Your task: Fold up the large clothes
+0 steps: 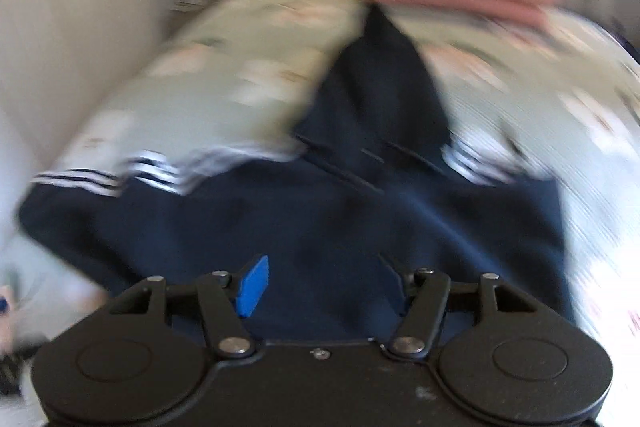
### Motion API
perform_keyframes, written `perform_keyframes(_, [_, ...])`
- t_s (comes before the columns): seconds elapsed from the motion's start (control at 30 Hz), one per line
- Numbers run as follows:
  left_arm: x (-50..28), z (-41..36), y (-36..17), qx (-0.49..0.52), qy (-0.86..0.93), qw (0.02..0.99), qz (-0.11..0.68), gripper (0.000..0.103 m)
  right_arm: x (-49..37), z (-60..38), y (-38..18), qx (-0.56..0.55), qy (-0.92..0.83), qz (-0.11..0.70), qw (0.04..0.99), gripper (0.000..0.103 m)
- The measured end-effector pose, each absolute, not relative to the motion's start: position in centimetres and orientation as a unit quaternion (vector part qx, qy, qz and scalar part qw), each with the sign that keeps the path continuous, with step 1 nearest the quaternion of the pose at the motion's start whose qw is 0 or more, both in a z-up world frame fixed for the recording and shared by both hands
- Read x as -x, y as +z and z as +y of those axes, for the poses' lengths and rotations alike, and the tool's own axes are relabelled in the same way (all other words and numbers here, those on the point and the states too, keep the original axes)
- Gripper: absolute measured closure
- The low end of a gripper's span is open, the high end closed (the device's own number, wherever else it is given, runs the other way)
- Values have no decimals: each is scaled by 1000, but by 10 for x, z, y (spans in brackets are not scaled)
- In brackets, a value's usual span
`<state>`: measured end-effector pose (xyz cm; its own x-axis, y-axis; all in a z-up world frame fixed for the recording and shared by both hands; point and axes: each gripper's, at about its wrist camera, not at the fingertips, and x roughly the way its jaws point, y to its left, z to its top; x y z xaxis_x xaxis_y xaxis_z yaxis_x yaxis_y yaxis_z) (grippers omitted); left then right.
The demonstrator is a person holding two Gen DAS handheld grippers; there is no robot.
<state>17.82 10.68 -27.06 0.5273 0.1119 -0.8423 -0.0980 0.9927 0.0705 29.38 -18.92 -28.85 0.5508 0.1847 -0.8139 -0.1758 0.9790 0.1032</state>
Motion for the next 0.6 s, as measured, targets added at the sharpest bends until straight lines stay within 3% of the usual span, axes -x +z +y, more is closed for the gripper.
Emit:
perform_keyframes(0.33, [-283, 143, -307, 128, 30, 866, 482, 24, -266, -247, -326, -33, 47, 499, 864, 26])
perform_keyframes(0.37, [-294, 145, -317, 145, 33, 854, 499, 36, -268, -245, -330, -40, 47, 504, 861, 26])
perform_keyframes(0.4, [-302, 147, -326, 160, 36, 846, 507, 62, -271, -242, -332, -46, 46, 506, 860, 26])
perform_keyframes(0.47, [-310, 148, -334, 181, 35, 842, 508, 96, -270, -240, -333, -54, 51, 505, 860, 26])
perform_keyframes(0.6, [-305, 140, -305, 176, 22, 881, 438, 98, -278, -236, -332, -39, 49, 498, 865, 26])
